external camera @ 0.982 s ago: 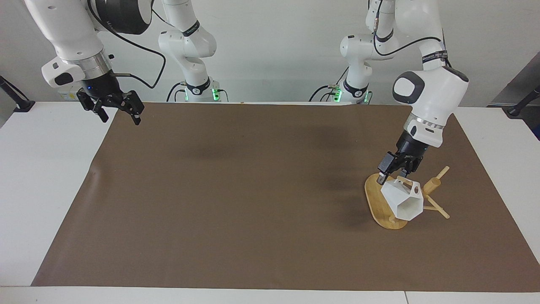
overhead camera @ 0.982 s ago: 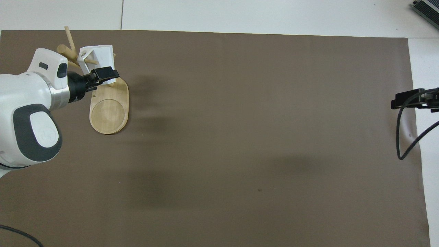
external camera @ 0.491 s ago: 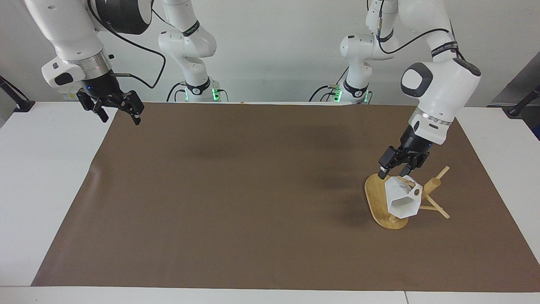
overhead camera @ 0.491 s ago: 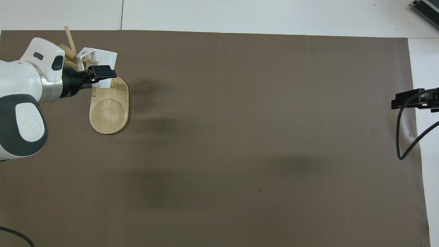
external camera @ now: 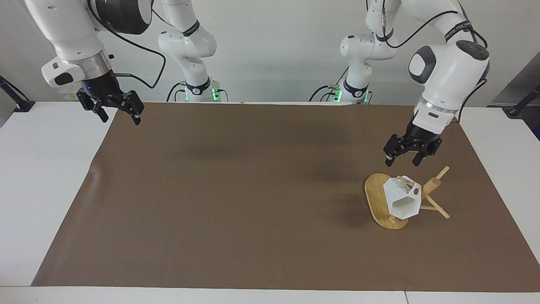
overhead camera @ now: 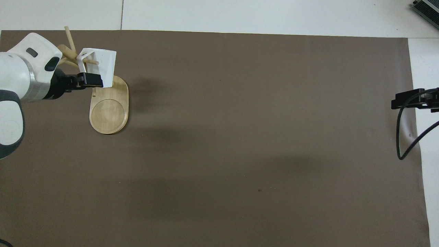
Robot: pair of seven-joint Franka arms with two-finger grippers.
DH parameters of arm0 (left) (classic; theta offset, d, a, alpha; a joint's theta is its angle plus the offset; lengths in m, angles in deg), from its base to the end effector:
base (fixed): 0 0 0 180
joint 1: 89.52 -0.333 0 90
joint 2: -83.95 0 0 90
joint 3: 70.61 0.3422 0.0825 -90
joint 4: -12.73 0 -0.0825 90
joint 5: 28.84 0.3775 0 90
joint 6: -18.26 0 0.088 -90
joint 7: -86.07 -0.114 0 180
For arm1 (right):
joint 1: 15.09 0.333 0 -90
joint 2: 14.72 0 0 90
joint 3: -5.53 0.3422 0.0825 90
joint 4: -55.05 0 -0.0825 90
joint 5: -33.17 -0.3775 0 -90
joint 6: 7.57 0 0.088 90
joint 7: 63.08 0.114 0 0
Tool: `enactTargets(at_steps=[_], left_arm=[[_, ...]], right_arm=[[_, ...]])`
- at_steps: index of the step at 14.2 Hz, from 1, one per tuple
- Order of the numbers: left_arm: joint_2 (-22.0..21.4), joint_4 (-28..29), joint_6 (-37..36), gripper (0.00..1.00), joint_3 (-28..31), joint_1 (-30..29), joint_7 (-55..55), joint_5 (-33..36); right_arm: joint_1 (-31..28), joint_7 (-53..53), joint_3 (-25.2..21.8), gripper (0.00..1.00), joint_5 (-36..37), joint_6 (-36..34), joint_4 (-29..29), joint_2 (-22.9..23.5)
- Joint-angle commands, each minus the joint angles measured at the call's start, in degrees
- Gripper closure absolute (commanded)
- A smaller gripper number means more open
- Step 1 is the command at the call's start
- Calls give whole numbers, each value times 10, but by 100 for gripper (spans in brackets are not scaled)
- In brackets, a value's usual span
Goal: Hang cup on rack
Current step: 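Open the left gripper and pull it back from the cup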
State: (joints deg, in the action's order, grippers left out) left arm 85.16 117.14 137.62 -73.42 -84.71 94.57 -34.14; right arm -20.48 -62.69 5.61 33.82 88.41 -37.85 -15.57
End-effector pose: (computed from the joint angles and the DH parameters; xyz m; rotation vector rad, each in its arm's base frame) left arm 0.5822 -0.0829 0.5616 3.0023 0.0768 0.3399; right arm 0.5507 -0.0524 0.6376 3.1217 -0.1542 0.1064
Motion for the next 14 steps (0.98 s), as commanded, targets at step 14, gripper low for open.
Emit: enactTargets(at_steps=[14], left_arm=[[21,-211,-297,0,-2,-24,-82,65]], right_arm=[[-2,-10,1,0,-8,3,-14,-13]])
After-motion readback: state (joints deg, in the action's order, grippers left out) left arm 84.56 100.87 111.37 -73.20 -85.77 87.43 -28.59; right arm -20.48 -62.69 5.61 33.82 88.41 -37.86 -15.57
